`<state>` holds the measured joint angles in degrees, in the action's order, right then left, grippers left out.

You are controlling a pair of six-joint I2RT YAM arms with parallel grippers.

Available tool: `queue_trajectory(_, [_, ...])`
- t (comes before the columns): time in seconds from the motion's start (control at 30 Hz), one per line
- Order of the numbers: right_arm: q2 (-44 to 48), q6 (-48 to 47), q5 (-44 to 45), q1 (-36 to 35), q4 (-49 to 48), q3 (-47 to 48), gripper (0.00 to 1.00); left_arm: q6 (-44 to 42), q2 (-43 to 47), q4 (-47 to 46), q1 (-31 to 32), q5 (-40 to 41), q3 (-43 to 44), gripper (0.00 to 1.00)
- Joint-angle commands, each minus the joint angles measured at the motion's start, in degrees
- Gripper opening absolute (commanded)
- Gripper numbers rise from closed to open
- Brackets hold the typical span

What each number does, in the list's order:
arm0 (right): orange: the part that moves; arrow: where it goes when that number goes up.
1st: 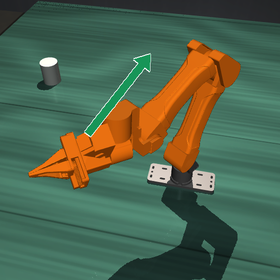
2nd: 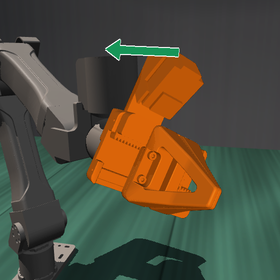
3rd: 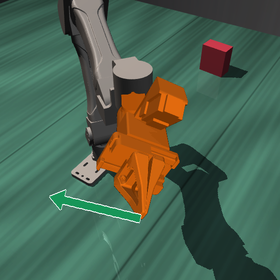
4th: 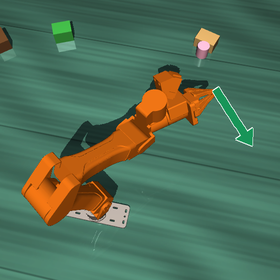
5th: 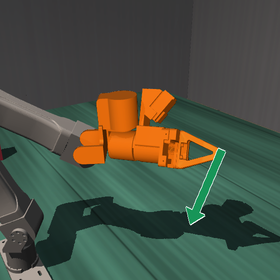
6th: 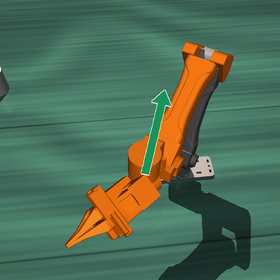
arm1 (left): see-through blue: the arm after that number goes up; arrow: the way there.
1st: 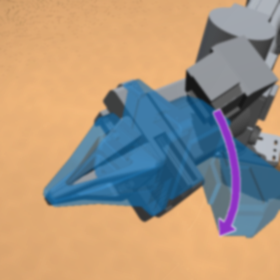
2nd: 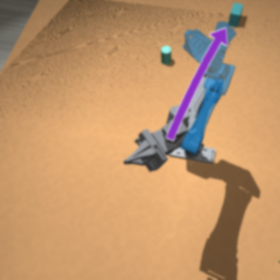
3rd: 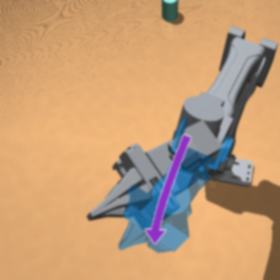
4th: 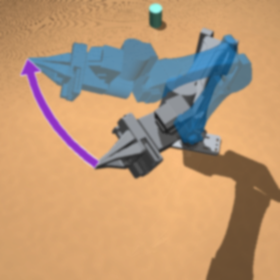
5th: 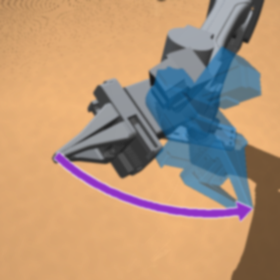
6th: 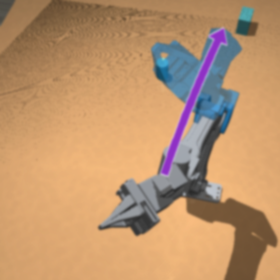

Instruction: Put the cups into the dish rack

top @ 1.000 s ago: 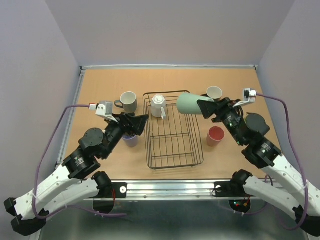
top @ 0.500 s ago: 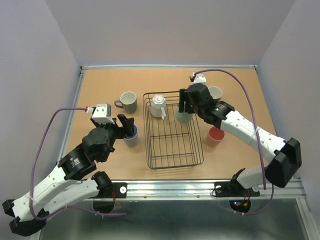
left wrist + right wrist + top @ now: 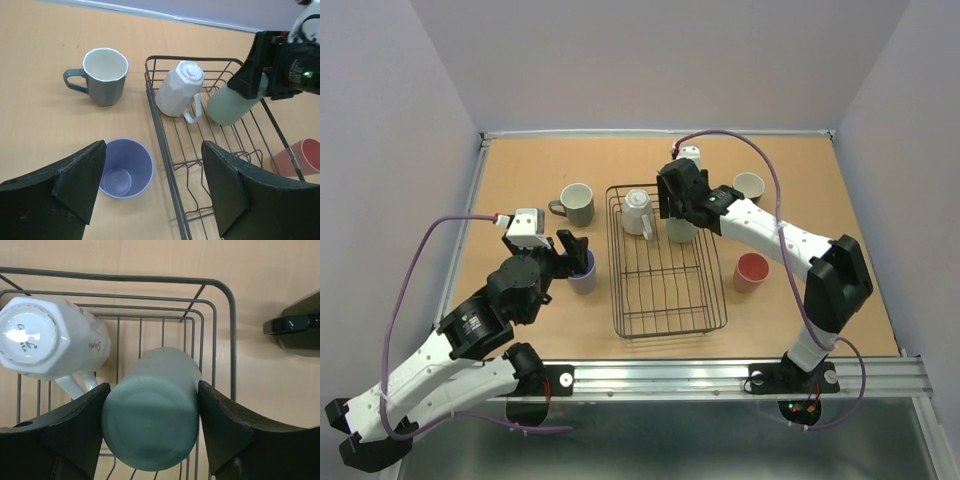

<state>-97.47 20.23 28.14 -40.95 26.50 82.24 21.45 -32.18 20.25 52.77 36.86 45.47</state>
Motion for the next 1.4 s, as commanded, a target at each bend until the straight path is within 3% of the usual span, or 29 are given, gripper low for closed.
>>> queue_trajectory(0.0, [-2.63, -0.45, 1.13, 0.52, -2.33, 5.04, 0.0, -0.8, -0.42, -1.44, -0.48, -0.21, -0.47, 0.88])
queue_trajectory(0.27, [-5.8, 1.92, -4.32, 3.94, -6.63, 5.21, 0.0, -1.06, -2.35, -1.62, -0.48, -1.79, -0.39, 0.88])
queue_trajectory(0.97, [-9.49, 6.23, -5.29, 6.14, -17.01, 1.35, 0.01, -1.94, -4.29, -2.67, -2.32, -5.05, -0.65, 0.88])
queue_trajectory(1.03, [-9.75, 6.23, -5.81, 6.14, -16.92, 1.35, 0.15, -1.94, -4.55, -2.67, -2.5, -5.22, -0.65, 0.88])
queue_trajectory(1.07, [-9.67, 6.23, -5.9, 6.14, -16.92, 1.26, 0.35, -2.03, -4.55, -2.76, -2.59, -5.31, -0.65, 0.88])
queue_trajectory(1.1, [-9.49, 6.14, -6.08, 6.14, -17.18, 0.91, 0.62, -1.94, -4.64, -2.76, -2.68, -5.48, -0.65, 0.88])
queue_trajectory(1.13, [-9.32, 6.14, -5.99, 6.14, -17.1, 0.73, 0.62, -2.03, -4.64, -2.85, -2.76, -5.57, -0.65, 0.88])
queue_trajectory(1.17, [-9.06, 6.05, -5.91, 6.14, -17.1, 0.56, 0.8, -2.03, -4.73, -2.85, -2.85, -5.66, -0.65, 0.88])
queue_trajectory(1.3, [-7.65, 5.96, -5.64, 6.14, -17.1, -0.5, 0.98, -2.03, -4.9, -2.94, -3.12, -5.84, -0.65, 0.88])
queue_trajectory(1.37, [-6.6, 5.96, -5.73, 6.14, -17.1, -1.11, 1.0, -2.03, -4.91, -2.94, -3.2, -5.92, -0.74, 0.88])
